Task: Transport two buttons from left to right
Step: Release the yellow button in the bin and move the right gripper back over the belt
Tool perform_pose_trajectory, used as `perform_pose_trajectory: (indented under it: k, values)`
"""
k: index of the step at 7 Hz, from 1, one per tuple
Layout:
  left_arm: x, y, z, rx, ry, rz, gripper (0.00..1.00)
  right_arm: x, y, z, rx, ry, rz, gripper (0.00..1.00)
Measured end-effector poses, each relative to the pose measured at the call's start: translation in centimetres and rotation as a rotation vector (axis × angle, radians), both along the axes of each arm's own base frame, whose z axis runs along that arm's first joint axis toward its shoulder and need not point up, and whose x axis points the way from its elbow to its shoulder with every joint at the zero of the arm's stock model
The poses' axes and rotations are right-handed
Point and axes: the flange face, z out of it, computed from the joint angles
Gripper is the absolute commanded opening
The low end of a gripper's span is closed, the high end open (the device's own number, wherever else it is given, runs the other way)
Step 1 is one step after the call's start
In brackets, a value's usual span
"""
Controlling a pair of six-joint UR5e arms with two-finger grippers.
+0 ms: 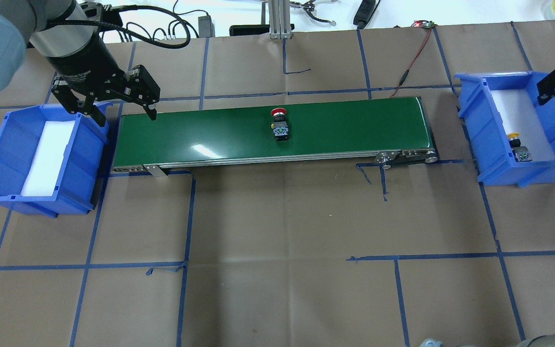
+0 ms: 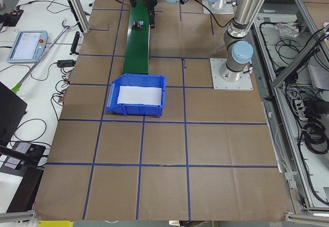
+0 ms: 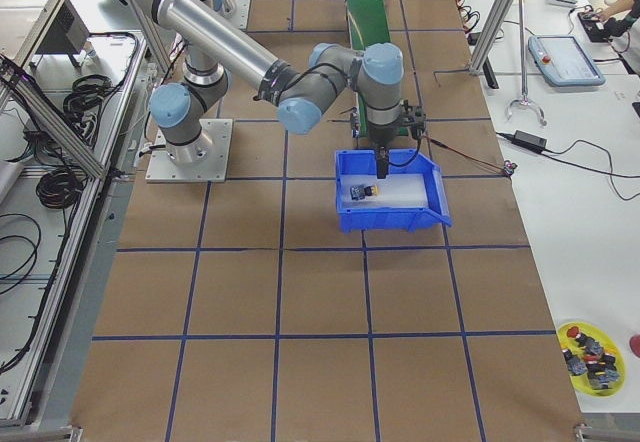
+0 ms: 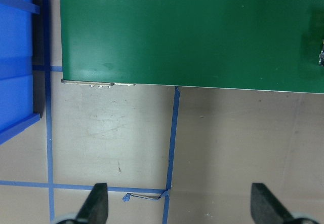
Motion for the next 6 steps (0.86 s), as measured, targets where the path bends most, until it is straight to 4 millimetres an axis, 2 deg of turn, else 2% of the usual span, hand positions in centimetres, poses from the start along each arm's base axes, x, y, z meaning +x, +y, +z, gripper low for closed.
perform_pose_trajectory:
  k: [1,3,4,6]
  values:
    - [0.1,0.0,0.0,0.001,-0.007,0.0,1.0,2.4,-0.5,2.6,0.003,-0.007,0.009,1.0]
    - [0.4,0.0,-0.1,-0.001,-0.042,-0.002,1.0,9.8,-1.3,6.3,-0.008,-0.011,0.038,1.0]
    - [0.4,0.0,0.0,-0.004,-0.048,-0.002,1.0,13.5,-0.7,7.5,0.001,-0.02,0.037,1.0]
    - [0.3,-0.1,0.5,-0.02,-0.046,0.003,1.0,18.3,0.6,9.0,0.009,-0.033,0.053,1.0]
